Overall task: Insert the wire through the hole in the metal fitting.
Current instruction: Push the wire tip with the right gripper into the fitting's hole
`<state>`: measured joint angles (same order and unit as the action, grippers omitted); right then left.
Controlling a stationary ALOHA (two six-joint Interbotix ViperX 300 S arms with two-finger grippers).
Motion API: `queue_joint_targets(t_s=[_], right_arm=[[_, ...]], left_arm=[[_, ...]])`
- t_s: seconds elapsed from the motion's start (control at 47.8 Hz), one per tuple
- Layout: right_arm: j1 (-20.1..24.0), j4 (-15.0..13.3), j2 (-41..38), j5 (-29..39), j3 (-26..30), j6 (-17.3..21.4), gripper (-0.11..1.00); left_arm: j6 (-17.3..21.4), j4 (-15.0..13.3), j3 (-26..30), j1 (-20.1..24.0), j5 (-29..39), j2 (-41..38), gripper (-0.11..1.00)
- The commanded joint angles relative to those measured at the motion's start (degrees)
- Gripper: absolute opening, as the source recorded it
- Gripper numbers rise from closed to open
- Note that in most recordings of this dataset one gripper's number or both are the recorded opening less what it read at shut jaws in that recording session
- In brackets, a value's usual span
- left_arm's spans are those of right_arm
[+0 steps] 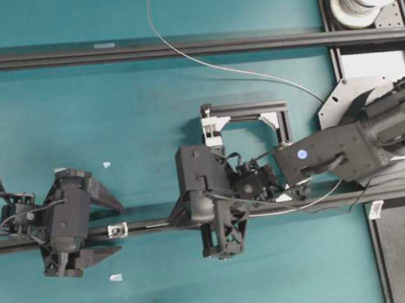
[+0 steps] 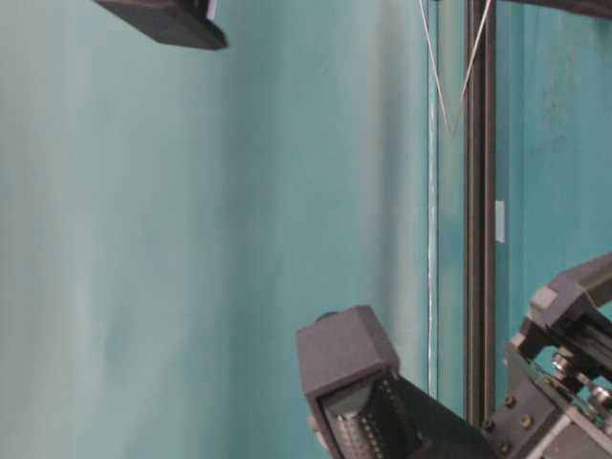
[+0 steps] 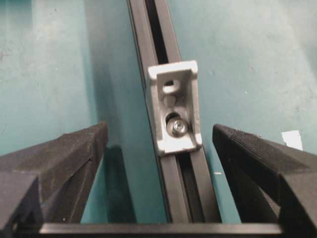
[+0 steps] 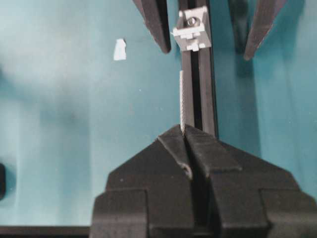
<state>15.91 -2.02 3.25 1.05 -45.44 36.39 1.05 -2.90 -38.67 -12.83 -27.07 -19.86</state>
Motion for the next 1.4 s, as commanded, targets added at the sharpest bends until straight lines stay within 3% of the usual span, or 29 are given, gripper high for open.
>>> queue_joint_targets(t_s=[0.0, 1.38], right_arm=[[0.18, -0.09, -0.35, -1.32, 0.44, 0.0, 0.0], [-2.02, -0.09, -4.39, -6.42, 0.97, 0.0, 0.0]], left_arm=[[-0.09, -0.09, 0.26, -0.18, -0.44, 1.14, 0.67], [-0.09, -0.09, -0.35, -1.32, -0.44, 2.11, 0.66]])
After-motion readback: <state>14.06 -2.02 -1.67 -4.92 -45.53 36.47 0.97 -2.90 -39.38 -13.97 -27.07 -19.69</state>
